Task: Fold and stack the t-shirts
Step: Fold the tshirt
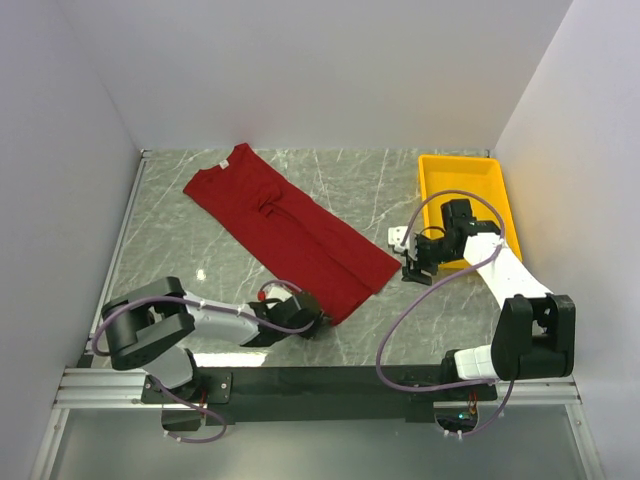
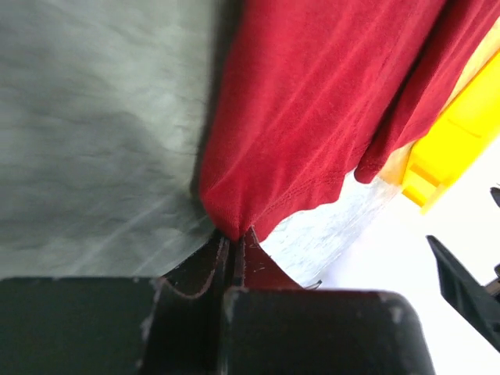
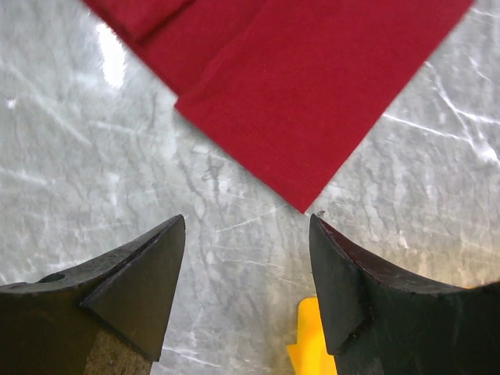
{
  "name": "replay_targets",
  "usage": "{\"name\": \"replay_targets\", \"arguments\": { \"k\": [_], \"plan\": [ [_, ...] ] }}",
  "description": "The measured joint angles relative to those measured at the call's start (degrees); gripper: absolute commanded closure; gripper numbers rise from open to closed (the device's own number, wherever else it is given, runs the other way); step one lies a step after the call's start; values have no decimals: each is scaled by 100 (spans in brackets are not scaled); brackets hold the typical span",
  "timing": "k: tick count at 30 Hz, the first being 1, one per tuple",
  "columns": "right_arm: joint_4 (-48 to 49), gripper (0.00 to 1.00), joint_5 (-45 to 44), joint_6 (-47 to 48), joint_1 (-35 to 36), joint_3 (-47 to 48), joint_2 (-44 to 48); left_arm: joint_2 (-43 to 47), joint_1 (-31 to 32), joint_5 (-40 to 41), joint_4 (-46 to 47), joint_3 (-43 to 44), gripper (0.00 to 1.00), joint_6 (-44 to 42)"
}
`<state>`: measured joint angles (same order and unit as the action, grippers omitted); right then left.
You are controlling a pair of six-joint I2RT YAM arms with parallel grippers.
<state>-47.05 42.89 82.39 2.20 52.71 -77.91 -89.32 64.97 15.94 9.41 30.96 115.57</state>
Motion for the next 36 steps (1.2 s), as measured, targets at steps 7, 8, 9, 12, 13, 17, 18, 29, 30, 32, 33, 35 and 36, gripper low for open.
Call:
{"name": "replay_targets", "arguments": {
  "k": [7,8,9,12,13,17,18,29,30,32,33,35,36],
  "plan": [
    [-507,22,-63,1471,2,-138,-15,918,33,-258,-179,-761,100,-13],
    [-588,22,-70,1692,20,-138,-28,1113,63,-308,-243,-890,100,-26],
    [-651,22,-94,1864,66,-140,-48,1311,96,-372,-350,-1014,100,-33],
    [-656,23,-245,2227,358,-205,-125,2002,195,-592,-656,-1410,100,-48],
    [-586,23,-310,2293,527,-289,-127,2256,214,-664,-772,-1558,100,-44],
    [-293,27,-555,2328,1360,-743,-68,3309,238,-885,-1276,-2039,100,-68],
    [-238,28,-601,2315,1576,-848,-59,3545,240,-918,-1392,-2131,100,-72],
    [407,33,-975,1781,2682,-1609,389,4739,245,-1314,-1880,-2636,100,-81],
    [476,34,-999,1722,2761,-1670,446,4732,245,-1340,-1880,-2636,100,-81],
    [566,36,-1051,1613,2870,-1722,470,4706,245,-1375,-1867,-2636,100,-81],
    [632,37,-1073,1569,2898,-1738,461,4684,245,-1386,-1847,-2636,100,-81],
    [750,39,-1141,1497,2909,-1749,446,4621,245,-1421,-1770,-2636,100,-79],
    [811,40,-1187,1484,2927,-1755,442,4588,245,-1432,-1735,-2636,100,-79]
  ]
}}
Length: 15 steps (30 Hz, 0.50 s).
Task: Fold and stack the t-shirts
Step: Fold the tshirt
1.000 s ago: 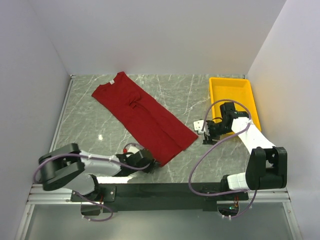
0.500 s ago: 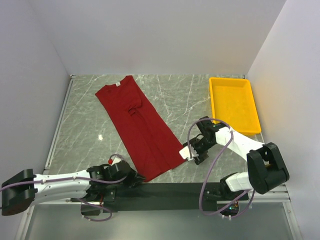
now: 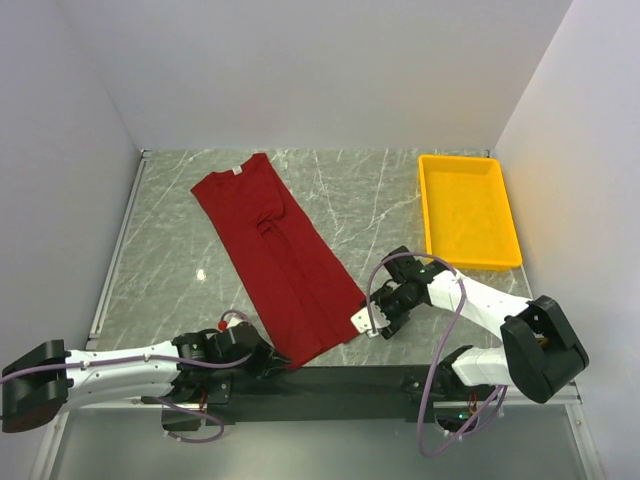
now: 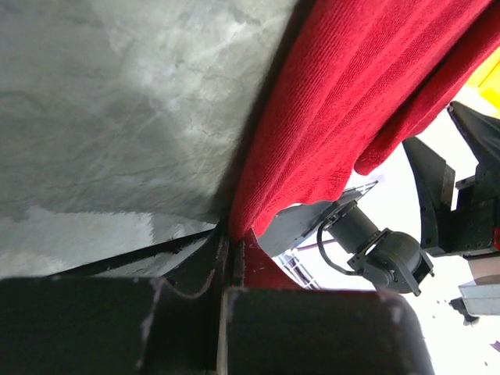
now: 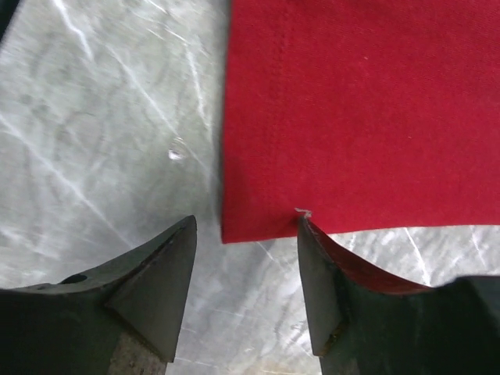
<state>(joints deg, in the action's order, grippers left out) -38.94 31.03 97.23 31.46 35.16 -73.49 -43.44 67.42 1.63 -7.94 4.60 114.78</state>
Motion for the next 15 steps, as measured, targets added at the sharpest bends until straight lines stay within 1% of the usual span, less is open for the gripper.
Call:
{"name": "replay_targets", "arguments": {
  "k": [3,10,13,14,15],
  "plan": [
    [188,43,-118,-35,59,-55,-4,-120,0,-39,142,0,100,0],
    [278,48,-297,-55,282,-74,-17,-214,0,-79,267,2,100,2],
    [389,55,-398,-68,439,-72,-63,-168,0,-79,247,2,100,0],
    [426,63,-424,-76,483,-68,-85,-142,0,-79,225,2,100,-2],
    [479,68,-455,-96,527,-66,-109,-109,0,-76,195,2,100,-2]
  ]
}}
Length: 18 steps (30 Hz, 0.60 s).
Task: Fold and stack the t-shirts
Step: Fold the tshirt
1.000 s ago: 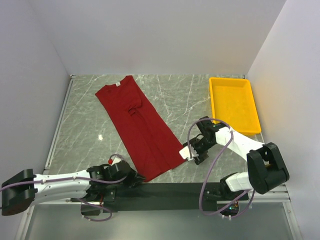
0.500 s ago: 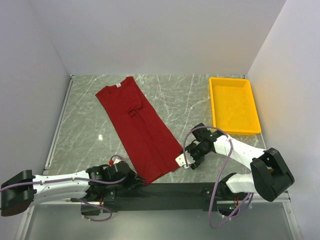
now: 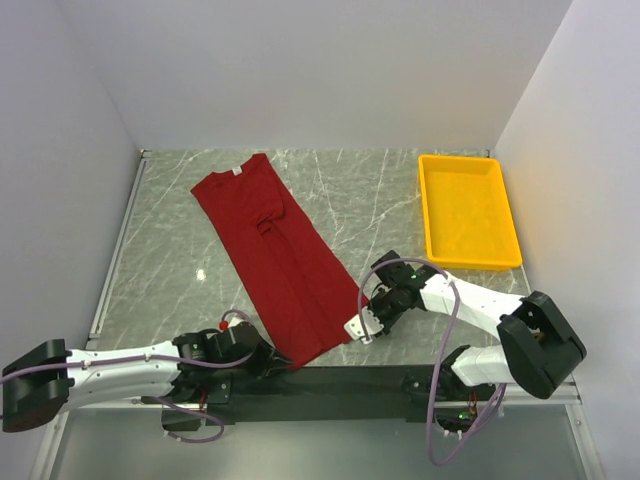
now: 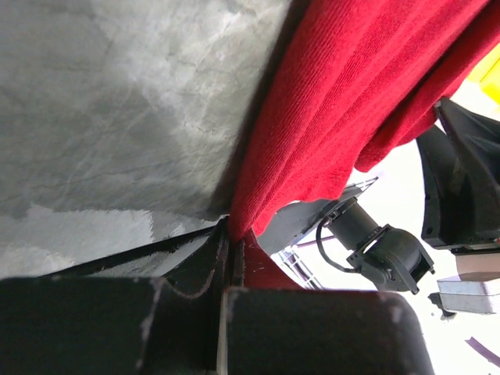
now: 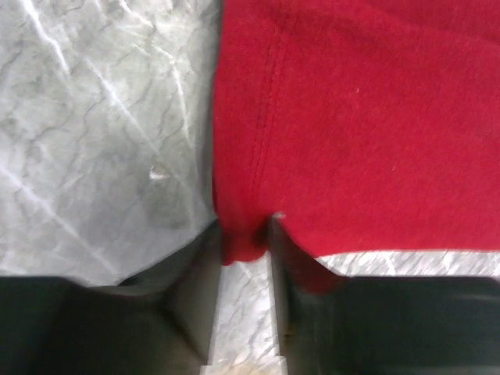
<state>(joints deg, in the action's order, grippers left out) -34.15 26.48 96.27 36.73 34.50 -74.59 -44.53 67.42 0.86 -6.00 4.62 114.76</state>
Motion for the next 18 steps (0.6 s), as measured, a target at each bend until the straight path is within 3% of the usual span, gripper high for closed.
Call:
{"name": "replay_targets", "arguments": {
  "k": [2,6,13,18],
  "plan": [
    [79,86,-55,-52,68,24,-87,81,0,-2,-70,0,100,0],
    [208,100,-146,-133,153,79,-201,234,2,-2,-160,-2,100,-2],
    [-251,100,-186,-400,170,328,-236,595,2,-2,-315,-2,100,-2],
    [-1237,100,39,-638,107,1351,-238,1067,2,92,-798,173,100,-4]
  ]
}}
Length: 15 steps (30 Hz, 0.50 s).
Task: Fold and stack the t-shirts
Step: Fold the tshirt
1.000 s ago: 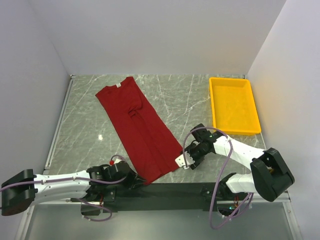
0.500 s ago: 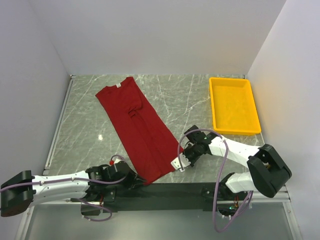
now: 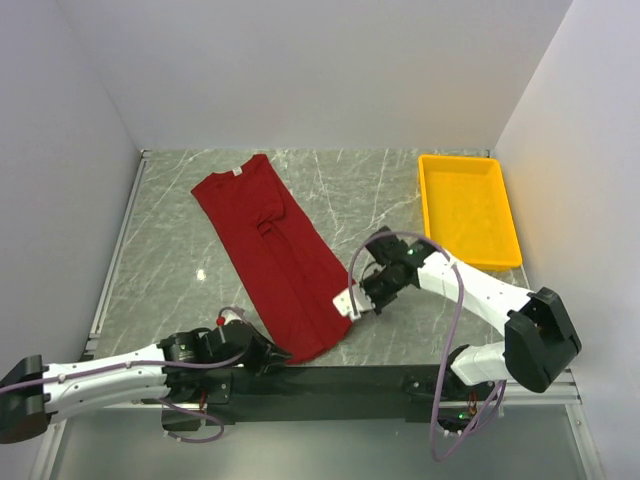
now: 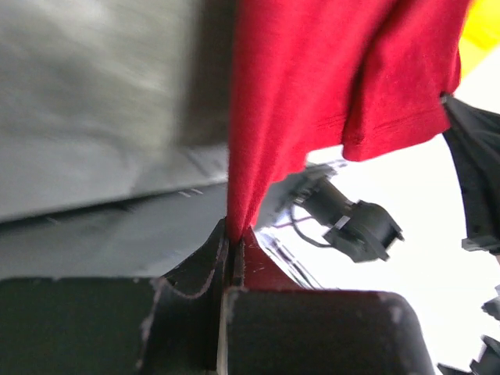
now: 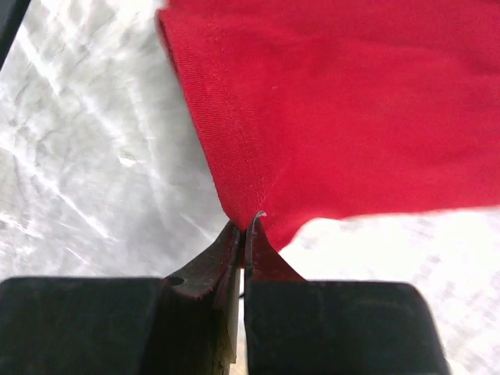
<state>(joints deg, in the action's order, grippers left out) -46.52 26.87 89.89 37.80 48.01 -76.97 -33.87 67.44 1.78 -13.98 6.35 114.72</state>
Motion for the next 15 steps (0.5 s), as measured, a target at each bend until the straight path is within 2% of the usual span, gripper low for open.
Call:
{"name": "replay_targets", "arguments": {
  "k": [6,15],
  "plan": [
    [-691,100,643,-396,-291,1349,-210,920,4,422,-535,369,99,-4],
    [-1198,100,1231,-905,-570,3274,-1869,1641,-214,1331,-1283,549,99,-4]
  ]
}}
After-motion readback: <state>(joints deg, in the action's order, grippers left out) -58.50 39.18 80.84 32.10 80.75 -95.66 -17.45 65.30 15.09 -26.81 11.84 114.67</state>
